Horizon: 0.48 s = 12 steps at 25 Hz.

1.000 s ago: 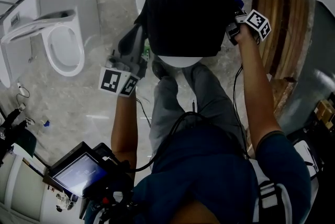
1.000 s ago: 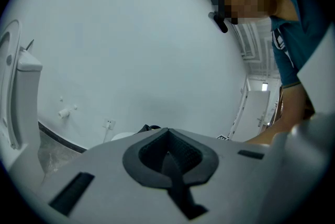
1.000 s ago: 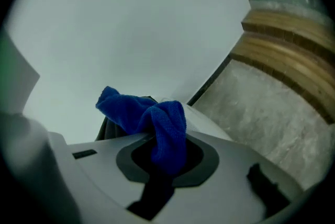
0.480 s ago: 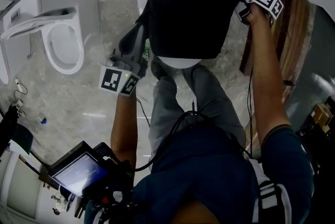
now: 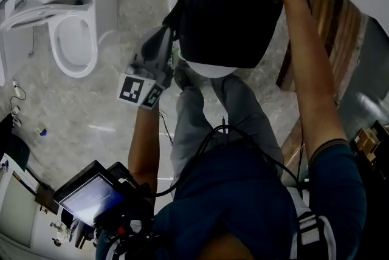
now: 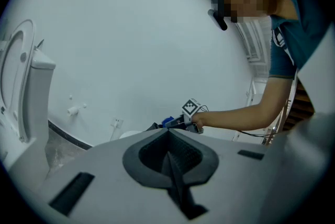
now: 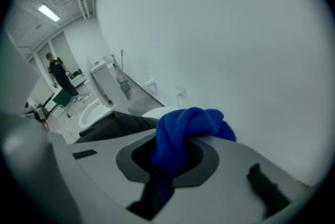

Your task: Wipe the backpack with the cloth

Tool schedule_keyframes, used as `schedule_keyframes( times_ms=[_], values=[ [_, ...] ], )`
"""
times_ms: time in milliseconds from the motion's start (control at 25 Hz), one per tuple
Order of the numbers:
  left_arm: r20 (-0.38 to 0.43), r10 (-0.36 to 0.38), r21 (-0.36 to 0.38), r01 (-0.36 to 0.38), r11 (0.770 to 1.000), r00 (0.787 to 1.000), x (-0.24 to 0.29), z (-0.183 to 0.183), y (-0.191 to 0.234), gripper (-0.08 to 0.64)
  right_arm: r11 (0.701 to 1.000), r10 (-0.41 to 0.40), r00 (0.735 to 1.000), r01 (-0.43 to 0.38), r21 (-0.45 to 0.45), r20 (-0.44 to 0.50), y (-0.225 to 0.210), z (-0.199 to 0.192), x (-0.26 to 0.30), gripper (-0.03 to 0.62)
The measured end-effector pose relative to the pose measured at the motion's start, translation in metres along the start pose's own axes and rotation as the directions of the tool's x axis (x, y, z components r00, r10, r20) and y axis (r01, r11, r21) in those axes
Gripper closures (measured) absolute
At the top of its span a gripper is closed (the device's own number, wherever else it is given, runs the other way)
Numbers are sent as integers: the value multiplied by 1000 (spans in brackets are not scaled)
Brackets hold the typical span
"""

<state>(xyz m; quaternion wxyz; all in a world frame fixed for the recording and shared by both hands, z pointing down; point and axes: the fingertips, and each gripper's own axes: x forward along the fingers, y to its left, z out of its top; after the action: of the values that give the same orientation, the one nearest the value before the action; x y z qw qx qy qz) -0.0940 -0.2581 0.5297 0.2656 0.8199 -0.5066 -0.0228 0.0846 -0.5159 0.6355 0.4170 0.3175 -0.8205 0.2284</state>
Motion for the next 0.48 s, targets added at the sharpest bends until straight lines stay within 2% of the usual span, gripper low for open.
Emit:
schedule_keyframes(
  times_ms=[80,120,160,200,280,320,400,480],
  values=[
    [13,2,-6,-2,1000,1000,-4,-2,2,558,996,55,998,-55,-71,-5,47,17,23,546],
    [17,3,-7,-3,1000,1000,-5,-2,3,558,987,44,999,-48,-151,-26,70,22,34,546],
    [19,4,-6,-4,1000,1000,-6,-2,4,558,966,0,999,-14,-260,-52,86,27,41,548],
    [22,4,-6,-4,1000,1000,-8,-1,4,558,924,-75,995,42,-380,-72,93,31,44,552],
    [33,6,-4,-6,1000,999,-10,2,6,558,803,-202,978,132,-581,-56,101,46,41,552],
    [38,11,-4,-11,1000,999,-12,3,7,558,741,-217,975,138,-657,-40,113,53,40,552],
    [41,24,-5,-24,1000,999,-16,3,10,558,616,-168,984,59,-785,-58,157,56,42,552],
    [37,45,-6,-44,999,998,-21,0,16,558,468,-97,985,-82,-880,-144,213,35,48,551]
  ],
)
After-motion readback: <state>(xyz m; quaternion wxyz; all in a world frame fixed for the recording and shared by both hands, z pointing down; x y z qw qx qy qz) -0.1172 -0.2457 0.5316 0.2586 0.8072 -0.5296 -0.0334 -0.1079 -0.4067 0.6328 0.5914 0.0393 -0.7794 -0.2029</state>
